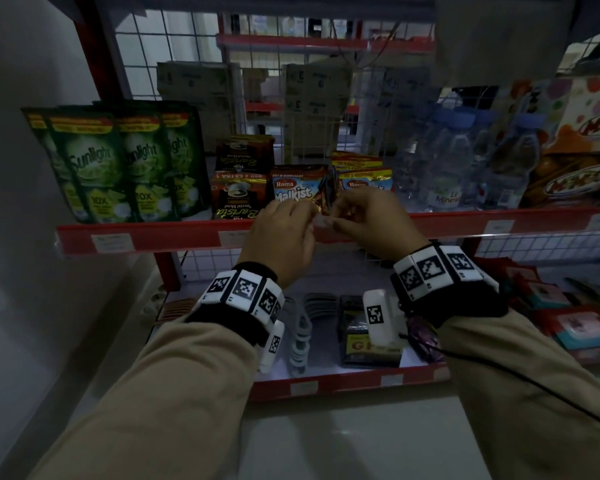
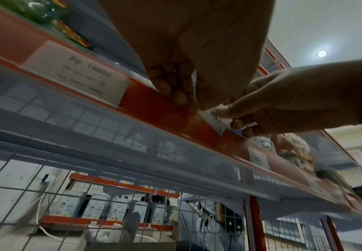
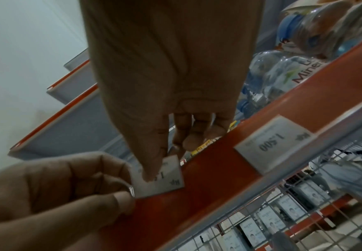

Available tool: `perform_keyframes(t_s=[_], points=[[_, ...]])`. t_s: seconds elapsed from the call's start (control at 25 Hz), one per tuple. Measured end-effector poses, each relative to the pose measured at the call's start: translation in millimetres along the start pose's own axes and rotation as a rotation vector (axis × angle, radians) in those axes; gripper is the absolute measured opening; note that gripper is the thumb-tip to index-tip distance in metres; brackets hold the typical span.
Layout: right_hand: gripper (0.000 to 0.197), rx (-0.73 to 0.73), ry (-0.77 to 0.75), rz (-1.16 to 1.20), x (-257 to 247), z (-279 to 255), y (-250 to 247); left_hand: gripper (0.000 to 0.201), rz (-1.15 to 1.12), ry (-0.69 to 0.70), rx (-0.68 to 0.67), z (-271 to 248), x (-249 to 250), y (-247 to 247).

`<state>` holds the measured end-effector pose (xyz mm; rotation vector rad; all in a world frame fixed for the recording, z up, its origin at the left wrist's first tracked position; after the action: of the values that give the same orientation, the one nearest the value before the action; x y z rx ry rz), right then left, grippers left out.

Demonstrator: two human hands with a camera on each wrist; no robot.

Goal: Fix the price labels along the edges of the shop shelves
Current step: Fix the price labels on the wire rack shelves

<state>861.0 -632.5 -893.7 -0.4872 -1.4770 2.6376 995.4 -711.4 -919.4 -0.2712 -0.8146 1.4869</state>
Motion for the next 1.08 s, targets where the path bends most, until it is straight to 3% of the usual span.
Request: perform_keyframes(t_s=[0.12,0.32,0.56,0.64,0.88,1.08], points=[[0.009,0.031,0.047,0.27,-9,13,-4,0.02,-0.119,-0.068,0.035,5,-7,-6],[0.019,0.06,0.103,0.456,-13,24,-1,0.037,-0.294,-0.201,0.089,8,-14,-12],[0.009,0.078,0.184,0.762,-7,1,14,0.022,-0.306,-0.201,0.167,7,-11,-4],[0.014,0.058,0.162,0.738,-9,-5,15,0.016,-0.246,-0.197,0.161,6,-11,-1],[0.012,0.184,0.008,0.201,-4,-4,-1,0.014,-0.115,-0.117,0.054,5,-7,-7],[0.011,0.346,0.075,0.352,-2,-4,8,0.013,0.042,-0.151,-0.072,3,-8,-16]])
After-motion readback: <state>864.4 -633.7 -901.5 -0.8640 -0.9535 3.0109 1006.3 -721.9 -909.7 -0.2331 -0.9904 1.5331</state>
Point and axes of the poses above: each hand's wrist, its own z-axis towards the middle knuckle, its own y-axis out of the palm, x = y × z, the point moved 3 cm from there along z, towards the middle knuckle, and after that the axes turned 15 degrees about -z, right-handed, at the moved point
